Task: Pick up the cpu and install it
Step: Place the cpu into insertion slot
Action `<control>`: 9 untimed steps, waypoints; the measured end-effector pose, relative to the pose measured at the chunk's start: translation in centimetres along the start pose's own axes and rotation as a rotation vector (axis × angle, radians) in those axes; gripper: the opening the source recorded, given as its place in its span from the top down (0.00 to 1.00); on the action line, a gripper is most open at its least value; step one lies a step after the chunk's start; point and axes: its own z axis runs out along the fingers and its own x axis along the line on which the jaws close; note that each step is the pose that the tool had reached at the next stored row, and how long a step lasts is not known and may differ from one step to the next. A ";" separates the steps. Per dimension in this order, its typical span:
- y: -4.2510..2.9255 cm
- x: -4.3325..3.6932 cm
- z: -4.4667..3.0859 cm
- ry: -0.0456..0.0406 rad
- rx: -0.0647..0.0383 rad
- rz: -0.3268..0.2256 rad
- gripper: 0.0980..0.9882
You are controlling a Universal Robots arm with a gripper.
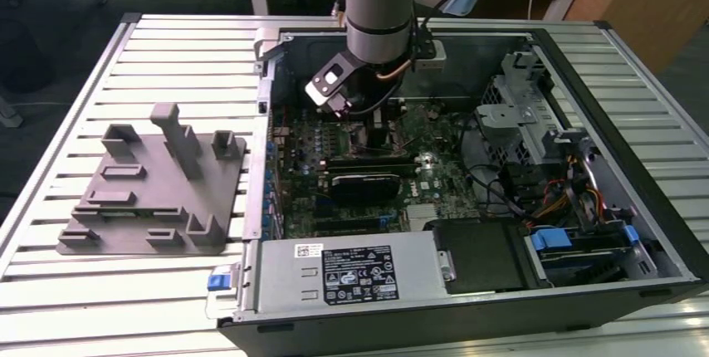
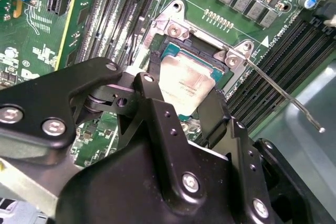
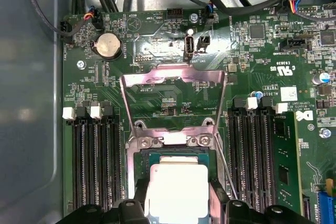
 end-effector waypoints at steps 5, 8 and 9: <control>-0.01 -0.04 0.02 0.0105 0.000 -0.002 0.51; -0.02 -0.07 0.08 0.0104 0.001 -0.005 0.51; -0.02 -0.08 0.11 0.0105 0.001 -0.007 0.51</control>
